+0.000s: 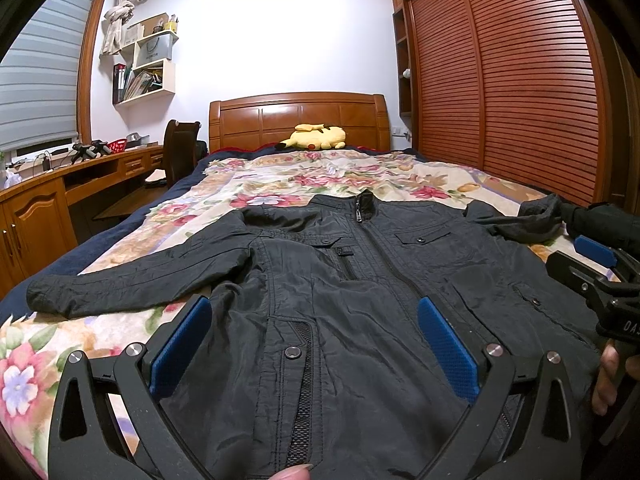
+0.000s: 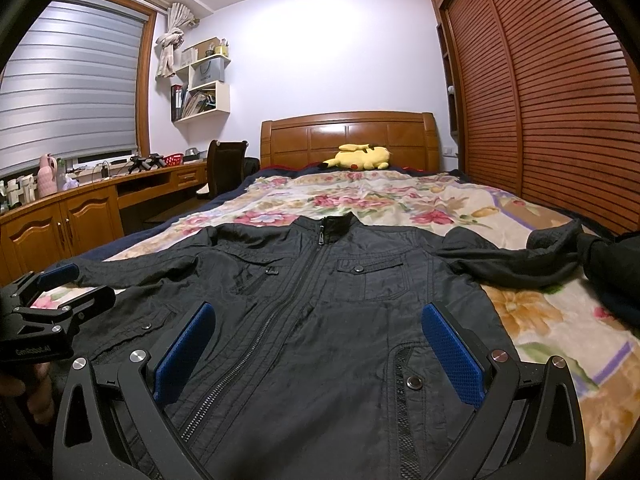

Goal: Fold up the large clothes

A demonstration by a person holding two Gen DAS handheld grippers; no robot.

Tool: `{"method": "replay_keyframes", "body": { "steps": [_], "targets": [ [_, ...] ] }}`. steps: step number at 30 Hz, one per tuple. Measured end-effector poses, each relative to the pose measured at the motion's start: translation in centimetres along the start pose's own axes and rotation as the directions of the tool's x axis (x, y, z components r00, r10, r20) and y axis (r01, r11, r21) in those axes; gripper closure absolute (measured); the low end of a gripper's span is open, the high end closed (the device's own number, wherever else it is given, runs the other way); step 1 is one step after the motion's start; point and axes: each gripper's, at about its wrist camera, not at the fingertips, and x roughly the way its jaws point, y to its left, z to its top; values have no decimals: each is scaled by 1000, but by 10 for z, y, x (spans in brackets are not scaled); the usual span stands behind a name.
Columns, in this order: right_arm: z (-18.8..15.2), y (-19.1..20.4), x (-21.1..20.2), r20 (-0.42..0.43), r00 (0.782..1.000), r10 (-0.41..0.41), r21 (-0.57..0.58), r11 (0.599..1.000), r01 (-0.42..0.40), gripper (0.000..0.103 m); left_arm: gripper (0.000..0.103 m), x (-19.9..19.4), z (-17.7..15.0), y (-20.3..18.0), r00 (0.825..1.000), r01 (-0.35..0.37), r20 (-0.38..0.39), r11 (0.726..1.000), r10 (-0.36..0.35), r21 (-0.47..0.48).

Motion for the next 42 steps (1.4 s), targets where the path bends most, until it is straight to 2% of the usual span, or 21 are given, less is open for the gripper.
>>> {"method": "replay_keyframes", "body": {
  "steps": [21,32,42],
  "targets": [
    [-1,0,0,-7,1000,-4,-9,1000,4,0,0,0,-1,2,1000,9,-18,1000,-10,-9],
    [10,-9,6,-42,998,-49,-15,999,48,0,0,17,13,-15,995,63,-78,996,-58,63],
    [21,-20,5,-43,995,-87,-19,996,86,0,0,34,31,-40,984,149,-112,984,-138,97]
  ]
}}
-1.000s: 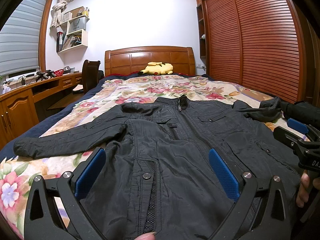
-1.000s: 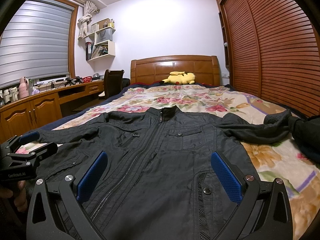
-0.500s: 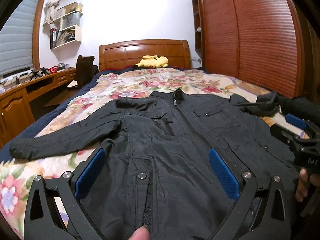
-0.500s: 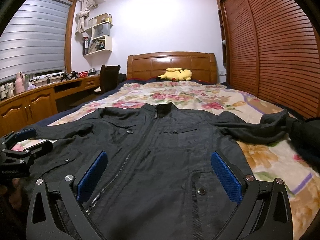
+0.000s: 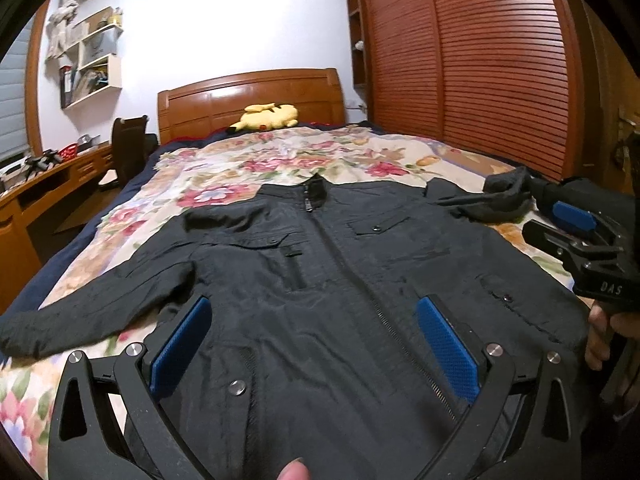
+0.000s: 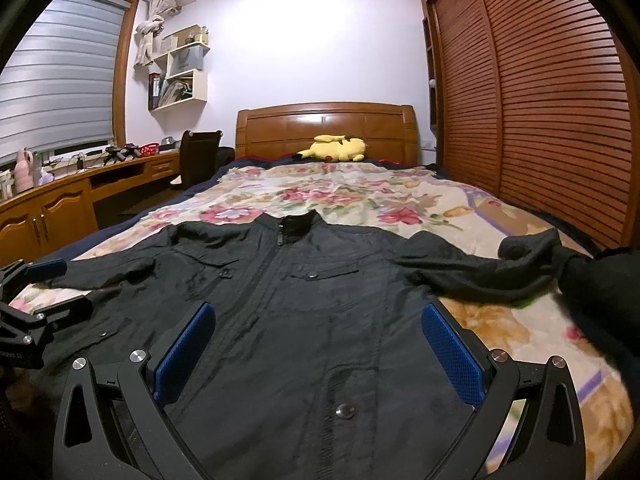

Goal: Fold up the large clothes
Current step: 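Grasp the sleeve cuff nearest the right tool with the right gripper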

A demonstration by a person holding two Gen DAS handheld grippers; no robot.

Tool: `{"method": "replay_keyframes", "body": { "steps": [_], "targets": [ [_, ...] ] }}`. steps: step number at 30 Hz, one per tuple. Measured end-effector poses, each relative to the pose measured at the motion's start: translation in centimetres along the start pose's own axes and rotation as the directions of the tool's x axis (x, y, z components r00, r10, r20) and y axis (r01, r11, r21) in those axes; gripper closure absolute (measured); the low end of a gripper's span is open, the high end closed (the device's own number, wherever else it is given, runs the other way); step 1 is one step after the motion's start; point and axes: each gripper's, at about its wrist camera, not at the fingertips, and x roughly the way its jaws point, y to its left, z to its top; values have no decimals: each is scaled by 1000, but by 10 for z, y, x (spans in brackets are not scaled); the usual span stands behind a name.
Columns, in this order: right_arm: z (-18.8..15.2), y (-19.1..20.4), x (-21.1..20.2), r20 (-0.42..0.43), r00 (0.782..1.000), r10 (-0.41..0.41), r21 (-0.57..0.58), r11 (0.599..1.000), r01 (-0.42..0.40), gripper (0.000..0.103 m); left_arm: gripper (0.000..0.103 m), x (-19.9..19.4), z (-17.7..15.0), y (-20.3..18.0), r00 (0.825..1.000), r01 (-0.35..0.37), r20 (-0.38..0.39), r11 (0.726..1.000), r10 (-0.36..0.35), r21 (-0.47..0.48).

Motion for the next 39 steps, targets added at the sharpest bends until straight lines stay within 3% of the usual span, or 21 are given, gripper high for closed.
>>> {"method": "replay_keyframes", "body": {
  "steps": [11,21,32,39],
  "targets": [
    [10,-7,9,-46,996,-82,-88,993,78,0,0,36,20,-20,993,104,-54,995,-103,4],
    [36,-42,31,-172,965,-197,-191,968,164,2,0,55,20,-34,984,159,-84,987,-159,-10],
    [63,-106,98,-351,888,-296,-48,953,299,14,0,66,21,-59,977,195,-96,980,-190,41],
    [73,-115,117,-409,867,-285,65,938,340,16,0,75,16,-72,973,203,-131,976,-192,75]
  ]
}}
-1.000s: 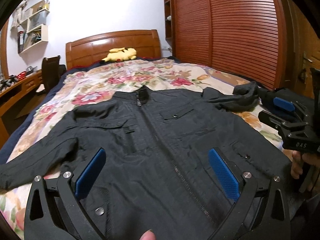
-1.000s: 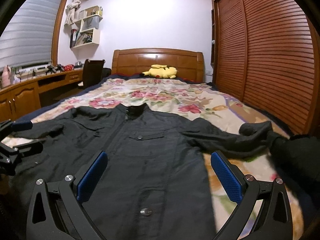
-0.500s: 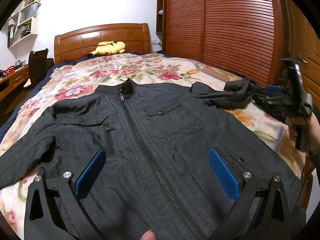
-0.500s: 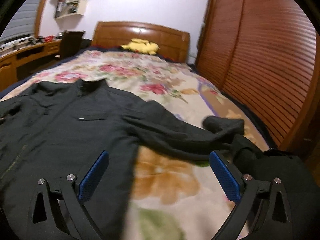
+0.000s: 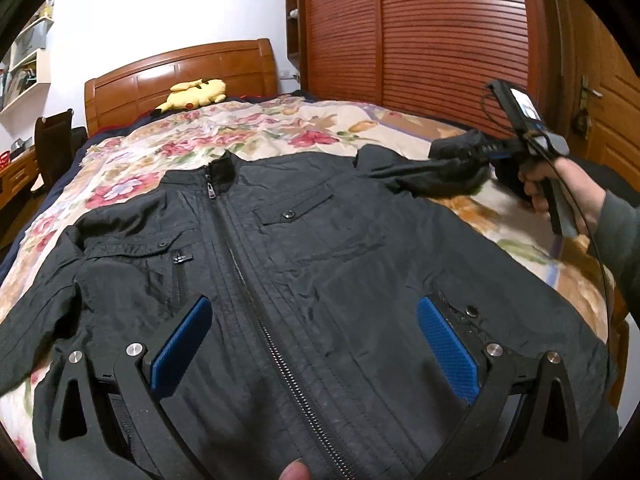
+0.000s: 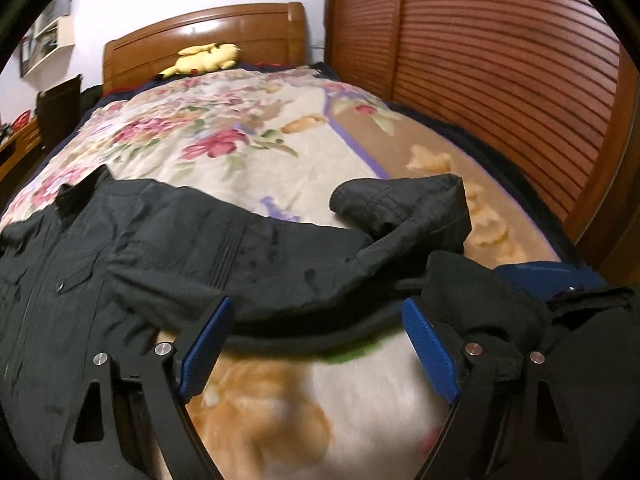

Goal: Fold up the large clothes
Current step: 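Grasp the sleeve cuff nearest the right tool with the right gripper, then carry the held sleeve across the jacket front and release it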

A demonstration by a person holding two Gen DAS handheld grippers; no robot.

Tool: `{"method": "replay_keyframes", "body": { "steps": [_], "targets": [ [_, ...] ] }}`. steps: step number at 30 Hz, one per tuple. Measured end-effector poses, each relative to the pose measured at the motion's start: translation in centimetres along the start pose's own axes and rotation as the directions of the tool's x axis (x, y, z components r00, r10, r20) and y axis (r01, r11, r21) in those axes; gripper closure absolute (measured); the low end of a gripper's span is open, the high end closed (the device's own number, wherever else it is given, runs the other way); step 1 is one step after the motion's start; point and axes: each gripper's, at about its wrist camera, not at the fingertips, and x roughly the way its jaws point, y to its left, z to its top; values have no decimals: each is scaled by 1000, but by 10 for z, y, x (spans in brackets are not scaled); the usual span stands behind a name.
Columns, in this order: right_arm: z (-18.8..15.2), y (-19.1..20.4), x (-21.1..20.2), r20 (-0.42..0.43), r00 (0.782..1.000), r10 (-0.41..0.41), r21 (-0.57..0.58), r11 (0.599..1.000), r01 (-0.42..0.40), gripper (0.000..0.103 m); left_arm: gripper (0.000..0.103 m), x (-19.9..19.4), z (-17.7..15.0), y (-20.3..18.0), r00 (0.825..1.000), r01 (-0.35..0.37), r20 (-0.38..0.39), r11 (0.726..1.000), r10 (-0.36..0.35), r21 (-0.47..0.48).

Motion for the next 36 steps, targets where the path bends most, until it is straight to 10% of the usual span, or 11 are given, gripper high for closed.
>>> {"method": "replay_keyframes", "body": {
  "steps": [8,14,26,36],
  "targets": [
    [4,12,4,-67,994,-91,42,995,94,25,0,2,-8,-9,1000,-8,-13,1000,9,28],
    [13,18,14,-134,980,-149,1,989,150,92,0,3,-9,-7,1000,-6,-18,1000,7,29],
    [24,61,-77,106,994,3,-132,991,11,97,0,-7,-11,4,1000,13,2,1000,-13,-9],
    [-20,124,-167,202,942,269,-298,933,-203,98,0,-30,-15,31,999,-12,29,998,13,-56]
  ]
}}
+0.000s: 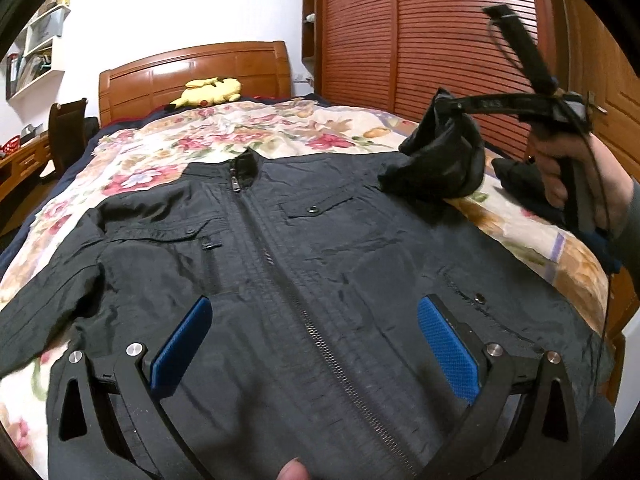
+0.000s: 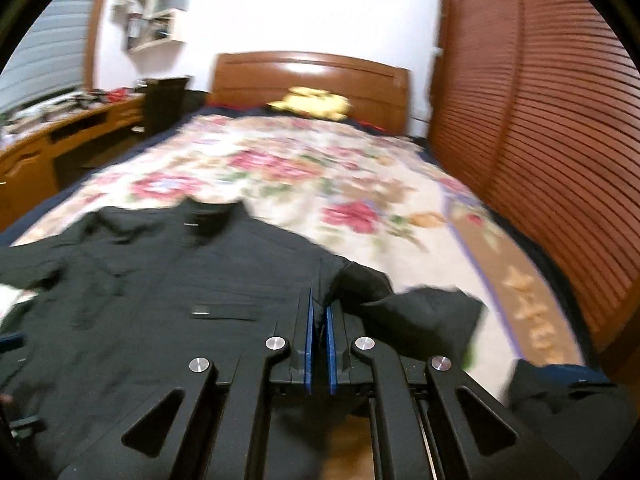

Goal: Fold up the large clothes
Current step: 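Carry the held sleeve across the jacket front and release it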

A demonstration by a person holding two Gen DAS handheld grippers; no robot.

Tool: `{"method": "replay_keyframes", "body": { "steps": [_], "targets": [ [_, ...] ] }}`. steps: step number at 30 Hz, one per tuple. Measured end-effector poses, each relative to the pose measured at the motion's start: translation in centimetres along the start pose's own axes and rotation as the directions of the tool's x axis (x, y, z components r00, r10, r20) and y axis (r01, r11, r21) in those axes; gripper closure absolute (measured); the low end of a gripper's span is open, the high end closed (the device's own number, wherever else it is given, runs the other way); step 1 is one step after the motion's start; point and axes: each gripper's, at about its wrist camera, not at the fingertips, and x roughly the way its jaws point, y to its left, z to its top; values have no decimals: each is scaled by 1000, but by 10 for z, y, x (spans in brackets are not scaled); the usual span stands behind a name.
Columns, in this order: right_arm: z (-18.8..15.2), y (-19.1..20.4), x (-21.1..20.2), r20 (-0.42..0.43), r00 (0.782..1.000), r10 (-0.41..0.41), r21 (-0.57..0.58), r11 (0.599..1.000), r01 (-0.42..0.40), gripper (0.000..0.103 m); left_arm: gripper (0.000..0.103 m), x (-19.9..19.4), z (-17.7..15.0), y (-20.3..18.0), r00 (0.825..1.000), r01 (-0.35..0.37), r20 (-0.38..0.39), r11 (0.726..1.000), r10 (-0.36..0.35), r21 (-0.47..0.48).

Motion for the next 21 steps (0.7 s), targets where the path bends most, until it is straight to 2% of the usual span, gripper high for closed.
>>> {"method": "replay_keyframes", "body": {
  "steps": [3,7,11,15,19,21],
  "targets": [
    [-17,24,-18,7,995,98,-39,994,-97,98,0,-5,-1,11,1000,-14,3,1000,14,-18],
    [-58,48,-38,-53,982,181,-73,980,-185,97,0,-8,-3,25,1000,-30,-1,999,30,-42],
    [-96,46,-36,-146,967,209,-50,975,-218,97,0,-9,-5,32,999,-37,-4,998,37,-56],
    [-116,32,-38,-193,963,187,-31,980,-197,97,0,-11,-6,34,999,-38,-4,998,37,-49],
    [-112,16,-57,-181,967,181,-2,983,-184,83,0,-11,-7,33,999,-40,-4,998,40,-38],
    [-110,12,-68,-163,972,166,-13,985,-171,63,0,-11,-8,33,999,-42,-3,999,42,-33]
  ]
}}
